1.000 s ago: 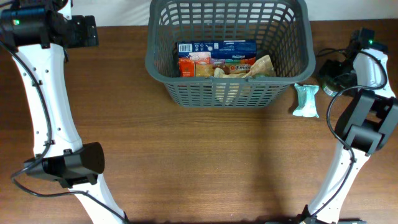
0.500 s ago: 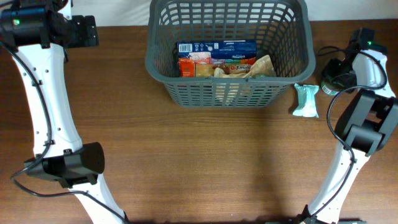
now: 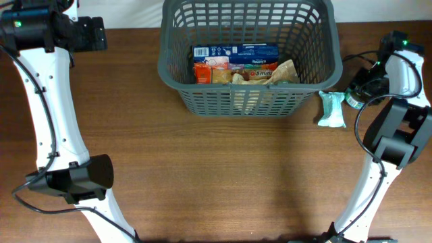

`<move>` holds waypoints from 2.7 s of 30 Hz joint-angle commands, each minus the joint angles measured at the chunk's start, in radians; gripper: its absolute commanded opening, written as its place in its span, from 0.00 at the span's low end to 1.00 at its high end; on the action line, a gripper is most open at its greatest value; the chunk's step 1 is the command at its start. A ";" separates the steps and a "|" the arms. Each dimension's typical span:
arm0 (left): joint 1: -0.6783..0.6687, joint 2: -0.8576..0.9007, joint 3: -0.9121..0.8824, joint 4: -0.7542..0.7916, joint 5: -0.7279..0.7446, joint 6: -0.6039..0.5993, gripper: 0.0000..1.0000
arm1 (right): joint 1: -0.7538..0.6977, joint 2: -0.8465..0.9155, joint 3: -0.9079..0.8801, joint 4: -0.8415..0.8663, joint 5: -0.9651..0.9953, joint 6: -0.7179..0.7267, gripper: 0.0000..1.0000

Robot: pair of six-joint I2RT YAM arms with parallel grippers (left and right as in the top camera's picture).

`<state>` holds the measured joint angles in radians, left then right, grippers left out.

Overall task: Pack container
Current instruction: 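Lift the tin can with the right gripper and drop it into the basket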

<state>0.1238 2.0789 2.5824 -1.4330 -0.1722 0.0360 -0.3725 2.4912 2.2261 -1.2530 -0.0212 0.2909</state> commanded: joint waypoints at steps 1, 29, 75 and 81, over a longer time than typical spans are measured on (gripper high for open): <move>0.002 -0.016 -0.004 -0.001 0.003 -0.014 0.99 | -0.002 -0.108 0.178 -0.070 -0.024 0.002 0.29; 0.002 -0.016 -0.004 -0.001 0.003 -0.014 0.99 | 0.571 -0.348 0.801 -0.360 -0.008 0.002 0.33; 0.002 -0.016 -0.004 -0.001 0.003 -0.014 0.99 | 0.690 -0.031 0.770 -0.435 0.060 -0.154 0.94; 0.002 -0.016 -0.004 0.000 0.003 -0.014 0.99 | 0.606 -0.296 0.869 -0.435 0.167 -0.171 0.93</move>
<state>0.1238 2.0789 2.5824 -1.4326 -0.1722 0.0360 0.2981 2.4054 3.0264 -1.6894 0.0673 0.1379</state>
